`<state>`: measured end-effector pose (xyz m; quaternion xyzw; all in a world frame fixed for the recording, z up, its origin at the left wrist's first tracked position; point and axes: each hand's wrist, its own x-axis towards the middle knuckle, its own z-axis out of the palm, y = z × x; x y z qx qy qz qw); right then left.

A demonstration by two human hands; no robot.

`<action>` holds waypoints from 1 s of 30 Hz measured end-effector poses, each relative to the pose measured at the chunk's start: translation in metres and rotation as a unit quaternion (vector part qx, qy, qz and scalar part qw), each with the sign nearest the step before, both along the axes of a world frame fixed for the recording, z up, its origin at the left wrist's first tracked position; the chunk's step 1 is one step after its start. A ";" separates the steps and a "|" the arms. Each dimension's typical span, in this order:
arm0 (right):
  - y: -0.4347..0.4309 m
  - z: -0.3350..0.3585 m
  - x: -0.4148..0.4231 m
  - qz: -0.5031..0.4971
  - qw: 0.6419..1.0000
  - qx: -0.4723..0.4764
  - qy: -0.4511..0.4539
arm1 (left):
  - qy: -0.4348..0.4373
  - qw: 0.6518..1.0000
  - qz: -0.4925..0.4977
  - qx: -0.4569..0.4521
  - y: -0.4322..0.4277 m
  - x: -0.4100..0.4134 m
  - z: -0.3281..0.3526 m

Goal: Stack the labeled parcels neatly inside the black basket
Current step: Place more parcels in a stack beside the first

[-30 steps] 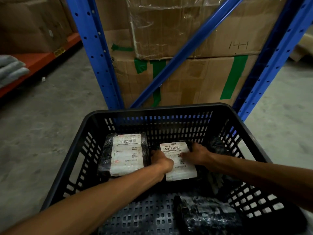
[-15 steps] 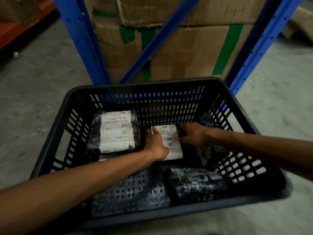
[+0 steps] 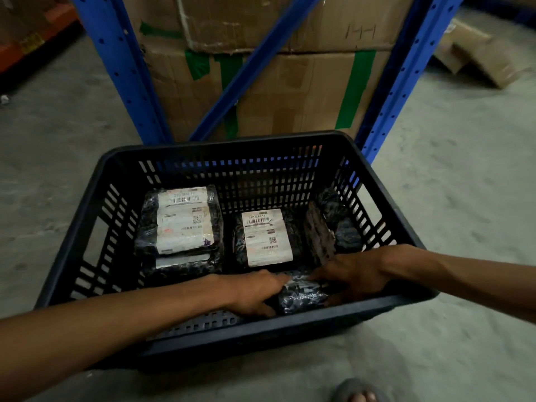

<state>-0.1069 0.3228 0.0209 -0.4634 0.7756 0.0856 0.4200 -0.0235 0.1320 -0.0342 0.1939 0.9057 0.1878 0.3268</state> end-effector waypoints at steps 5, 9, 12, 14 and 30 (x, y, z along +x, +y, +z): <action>0.005 0.019 -0.013 -0.051 0.993 -0.102 -0.034 | -0.054 0.990 0.052 0.120 -0.023 0.011 0.005; 0.002 0.040 -0.043 -0.177 0.951 -0.245 -0.065 | -0.140 0.923 0.221 0.282 -0.044 0.019 0.028; -0.005 0.035 -0.062 -0.414 0.841 -0.339 -0.083 | -0.137 0.823 0.407 0.372 -0.057 0.003 0.039; -0.012 0.025 -0.068 -0.527 0.752 -0.348 -0.192 | -0.128 0.757 0.505 0.394 -0.059 -0.015 0.041; -0.090 -0.065 -0.099 -0.542 0.778 -0.316 -0.014 | 0.019 0.738 0.646 0.193 -0.025 -0.077 0.004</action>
